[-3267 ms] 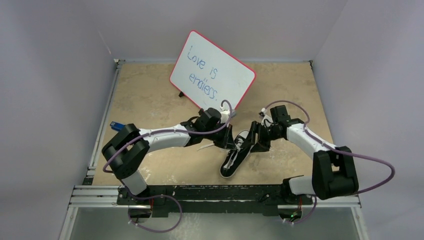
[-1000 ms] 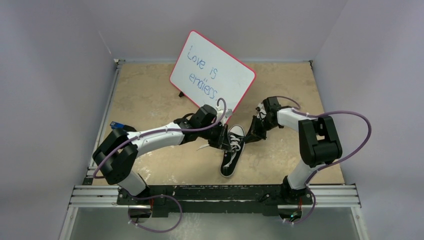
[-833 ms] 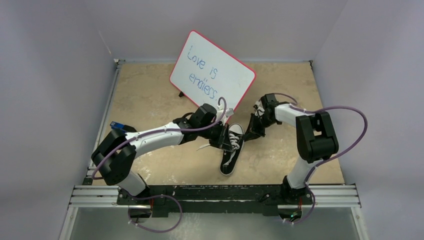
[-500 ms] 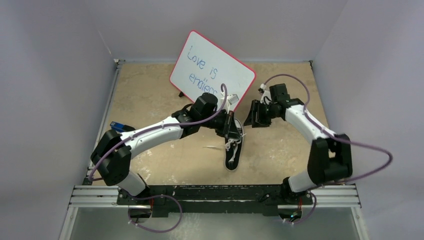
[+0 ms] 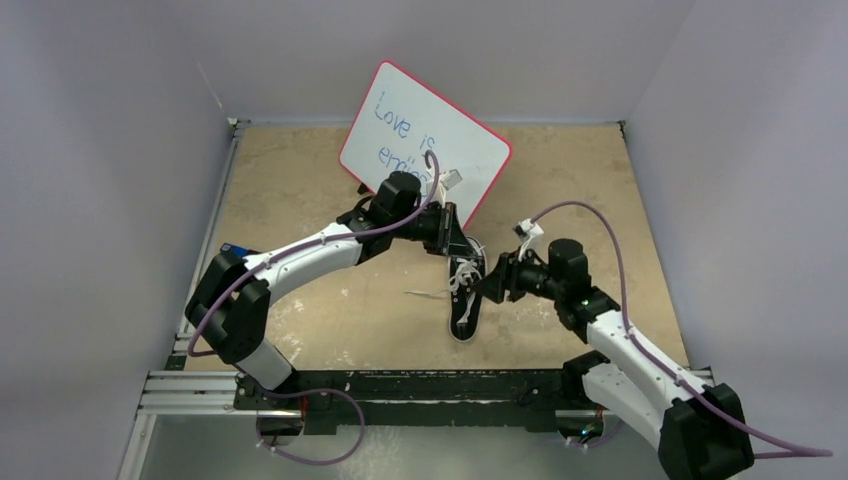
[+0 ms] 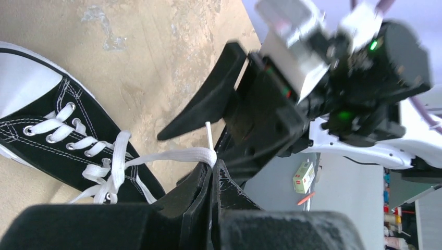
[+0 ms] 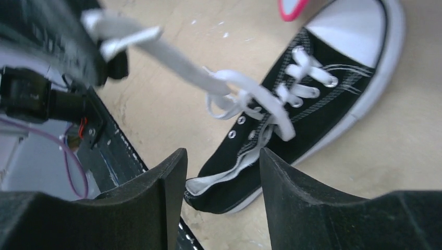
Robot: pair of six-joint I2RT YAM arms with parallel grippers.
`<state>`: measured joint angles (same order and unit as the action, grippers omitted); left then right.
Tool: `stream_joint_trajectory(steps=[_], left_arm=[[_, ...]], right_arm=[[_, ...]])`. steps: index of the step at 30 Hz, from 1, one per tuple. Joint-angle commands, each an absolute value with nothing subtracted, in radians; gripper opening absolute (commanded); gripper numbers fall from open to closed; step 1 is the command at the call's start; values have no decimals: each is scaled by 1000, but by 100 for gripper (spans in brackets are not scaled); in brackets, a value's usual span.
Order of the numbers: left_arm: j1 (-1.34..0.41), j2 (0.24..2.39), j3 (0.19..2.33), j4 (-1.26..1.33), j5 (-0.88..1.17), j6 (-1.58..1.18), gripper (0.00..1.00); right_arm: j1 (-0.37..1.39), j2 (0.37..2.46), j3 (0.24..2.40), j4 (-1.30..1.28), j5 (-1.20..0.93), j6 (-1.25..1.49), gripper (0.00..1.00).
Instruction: Tie the shoes
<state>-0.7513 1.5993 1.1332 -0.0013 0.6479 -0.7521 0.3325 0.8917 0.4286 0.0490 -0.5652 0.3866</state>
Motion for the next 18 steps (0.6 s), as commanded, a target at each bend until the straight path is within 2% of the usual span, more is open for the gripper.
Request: stream_joint_trajectory(steps=[1, 4, 7, 12, 17, 18], left_arm=[[-738, 1592, 1135, 81, 712, -787, 0], [-739, 1588, 1131, 67, 720, -776, 0], [-739, 1587, 1125, 67, 724, -774, 0], [-738, 1575, 1113, 66, 726, -769, 0], [-738, 1579, 1107, 66, 738, -763, 0], [-737, 1580, 1108, 66, 740, -761, 0]], right_arm=[[406, 878, 324, 500, -514, 416, 56], [435, 930, 316, 641, -498, 445, 57], [465, 992, 338, 678, -467, 445, 55], [469, 983, 342, 687, -364, 466, 53], [469, 973, 355, 686, -388, 476, 42], [469, 969, 355, 685, -393, 482, 36]])
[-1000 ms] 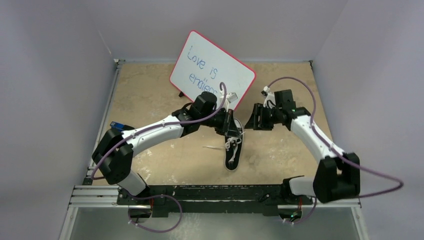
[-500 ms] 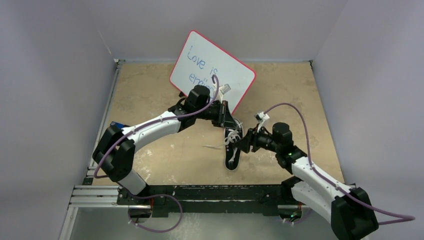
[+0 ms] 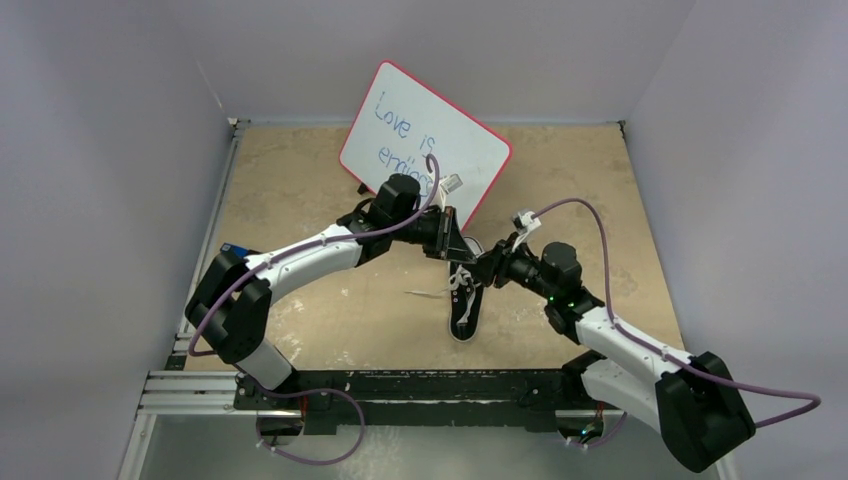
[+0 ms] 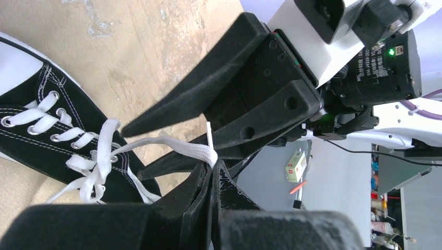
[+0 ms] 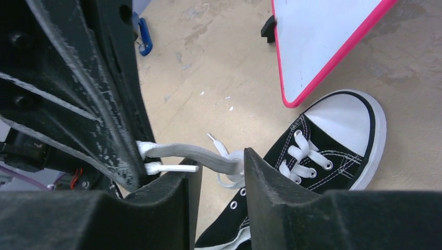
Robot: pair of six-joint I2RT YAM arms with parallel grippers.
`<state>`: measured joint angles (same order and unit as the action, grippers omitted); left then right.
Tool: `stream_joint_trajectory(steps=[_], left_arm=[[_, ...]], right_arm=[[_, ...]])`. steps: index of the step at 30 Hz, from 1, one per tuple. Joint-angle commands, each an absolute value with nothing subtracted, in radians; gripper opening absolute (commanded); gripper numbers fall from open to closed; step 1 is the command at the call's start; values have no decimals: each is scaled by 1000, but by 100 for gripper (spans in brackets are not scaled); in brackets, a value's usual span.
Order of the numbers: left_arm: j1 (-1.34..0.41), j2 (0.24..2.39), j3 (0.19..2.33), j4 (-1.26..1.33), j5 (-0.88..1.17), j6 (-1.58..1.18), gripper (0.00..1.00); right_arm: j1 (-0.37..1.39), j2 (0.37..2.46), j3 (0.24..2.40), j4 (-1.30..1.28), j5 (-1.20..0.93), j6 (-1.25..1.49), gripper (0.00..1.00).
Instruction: Tie the shoes
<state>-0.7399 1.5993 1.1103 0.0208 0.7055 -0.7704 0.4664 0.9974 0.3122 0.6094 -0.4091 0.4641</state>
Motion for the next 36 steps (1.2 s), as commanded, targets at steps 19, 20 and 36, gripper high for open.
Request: stream_joint_trajectory(steps=[19, 20, 36], left_arm=[[-794, 1233, 623, 117, 121, -163, 53], [-798, 1261, 612, 161, 132, -144, 53], [-897, 1628, 667, 439, 84, 20, 55]], right_arm=[[466, 943, 363, 475, -412, 591, 0], [464, 941, 367, 466, -411, 592, 0], [455, 930, 384, 407, -421, 625, 0]])
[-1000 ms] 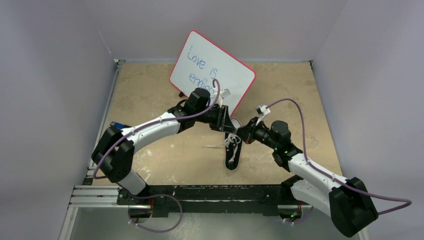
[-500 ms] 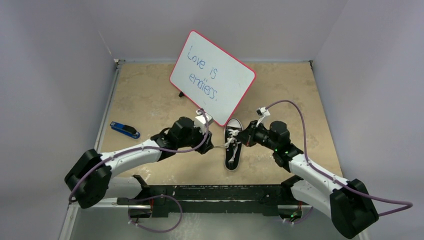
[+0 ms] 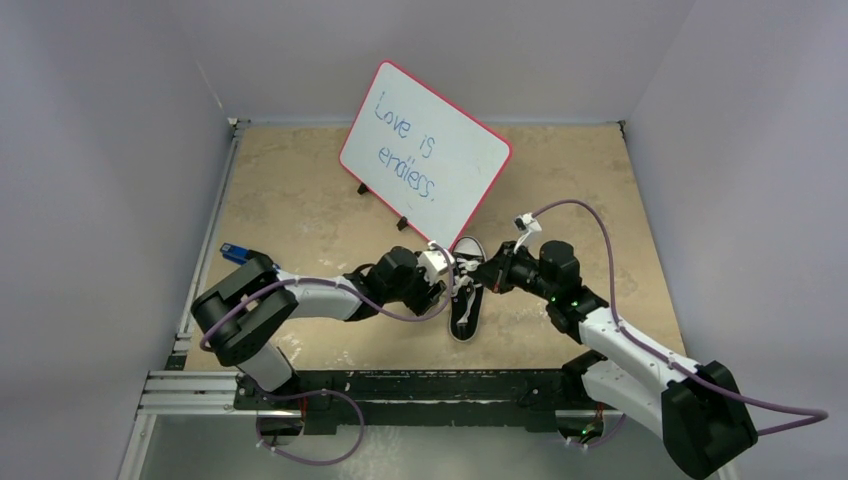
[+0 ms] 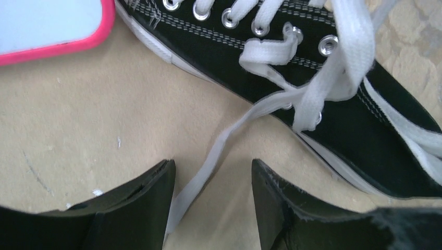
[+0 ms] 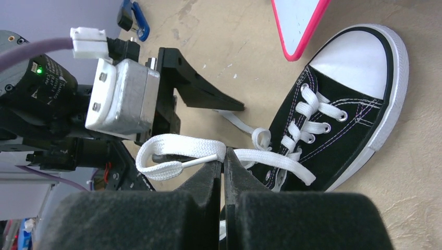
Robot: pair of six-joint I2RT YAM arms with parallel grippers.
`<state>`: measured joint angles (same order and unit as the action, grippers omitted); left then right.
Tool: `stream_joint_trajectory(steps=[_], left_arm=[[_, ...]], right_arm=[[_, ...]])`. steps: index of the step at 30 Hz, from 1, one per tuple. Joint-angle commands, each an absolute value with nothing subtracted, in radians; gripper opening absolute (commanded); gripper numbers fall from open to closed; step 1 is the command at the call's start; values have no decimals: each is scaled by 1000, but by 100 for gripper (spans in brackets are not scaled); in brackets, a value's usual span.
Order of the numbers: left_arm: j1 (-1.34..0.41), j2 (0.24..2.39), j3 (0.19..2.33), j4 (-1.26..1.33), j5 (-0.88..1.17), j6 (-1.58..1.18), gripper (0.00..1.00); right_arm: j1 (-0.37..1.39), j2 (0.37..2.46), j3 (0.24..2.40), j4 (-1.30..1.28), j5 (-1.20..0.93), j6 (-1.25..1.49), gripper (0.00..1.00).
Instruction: Tie the shoes
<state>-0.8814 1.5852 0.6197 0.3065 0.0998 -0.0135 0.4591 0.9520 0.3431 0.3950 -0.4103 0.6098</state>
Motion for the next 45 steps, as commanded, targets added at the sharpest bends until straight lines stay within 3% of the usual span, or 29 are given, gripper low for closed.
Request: stream_joint_trajectory(steps=[1, 7, 13, 17, 22, 27, 31, 45], left_arm=[[-903, 1642, 670, 453, 76, 15, 54], [-906, 1710, 689, 509, 68, 8, 46], [-906, 1663, 670, 448, 33, -59, 0], [-906, 1478, 623, 287, -41, -209, 0], [-906, 1361, 687, -34, 30, -381, 0], [-905, 1274, 783, -220, -10, -417, 0], [-900, 1246, 834, -269, -107, -421, 0], [-837, 1302, 867, -401, -265, -559, 0]], right_arm=[[455, 930, 382, 409, -422, 628, 0], [455, 925, 383, 407, -423, 638, 0], [455, 900, 417, 310, -406, 631, 0], [455, 864, 534, -52, -223, 615, 0], [451, 901, 694, -432, -104, 647, 0], [451, 997, 829, -633, -45, 645, 0], [433, 1076, 906, -787, 125, 700, 0], [173, 1231, 854, -832, 267, 746, 0]])
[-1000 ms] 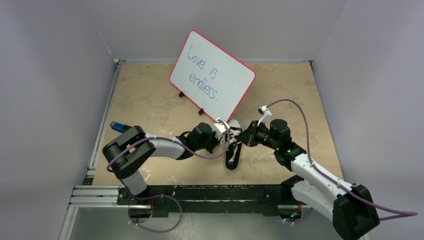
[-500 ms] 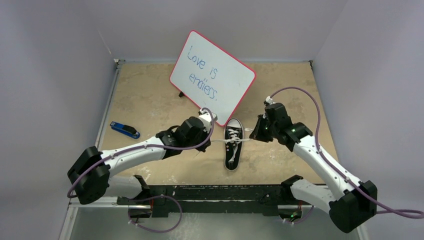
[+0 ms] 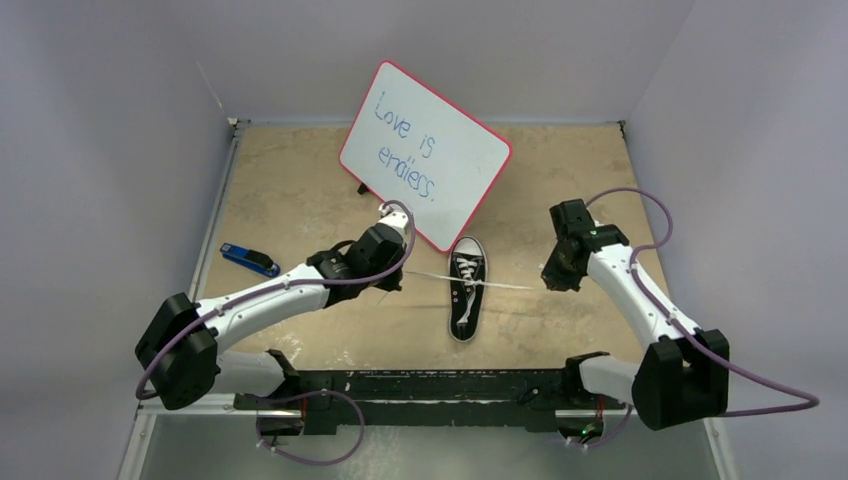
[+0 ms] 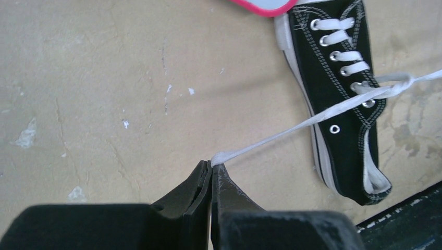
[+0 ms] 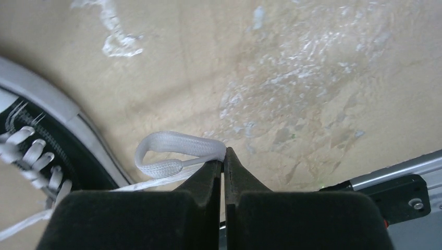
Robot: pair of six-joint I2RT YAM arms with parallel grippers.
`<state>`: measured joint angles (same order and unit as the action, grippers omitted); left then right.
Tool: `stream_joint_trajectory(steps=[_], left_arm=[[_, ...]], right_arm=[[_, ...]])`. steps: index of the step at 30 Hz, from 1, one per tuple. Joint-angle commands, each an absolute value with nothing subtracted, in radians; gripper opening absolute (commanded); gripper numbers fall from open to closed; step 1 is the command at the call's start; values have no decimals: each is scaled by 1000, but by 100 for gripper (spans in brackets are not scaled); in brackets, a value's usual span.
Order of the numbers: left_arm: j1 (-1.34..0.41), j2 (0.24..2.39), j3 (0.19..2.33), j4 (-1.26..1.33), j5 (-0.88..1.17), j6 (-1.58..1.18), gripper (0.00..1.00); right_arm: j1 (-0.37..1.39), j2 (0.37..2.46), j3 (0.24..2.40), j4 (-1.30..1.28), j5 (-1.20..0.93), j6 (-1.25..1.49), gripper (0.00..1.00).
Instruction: Tie the shoes
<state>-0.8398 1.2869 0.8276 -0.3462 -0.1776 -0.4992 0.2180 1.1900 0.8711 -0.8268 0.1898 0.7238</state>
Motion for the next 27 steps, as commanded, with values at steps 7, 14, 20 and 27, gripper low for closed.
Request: stream_joint_trajectory(steps=[7, 14, 20, 27], left_arm=[[-819, 1310, 829, -527, -473, -692, 0], [-775, 1272, 742, -625, -553, -824, 0], [-731, 1243, 694, -633, -572, -872, 0], [-726, 1139, 640, -497, -492, -747, 0]], right_arm=[[13, 1351, 818, -731, 272, 716, 0], [-110, 1365, 765, -643, 273, 704, 0], [-131, 1415, 743, -570, 217, 707, 0], [-133, 1296, 729, -490, 193, 647, 0]])
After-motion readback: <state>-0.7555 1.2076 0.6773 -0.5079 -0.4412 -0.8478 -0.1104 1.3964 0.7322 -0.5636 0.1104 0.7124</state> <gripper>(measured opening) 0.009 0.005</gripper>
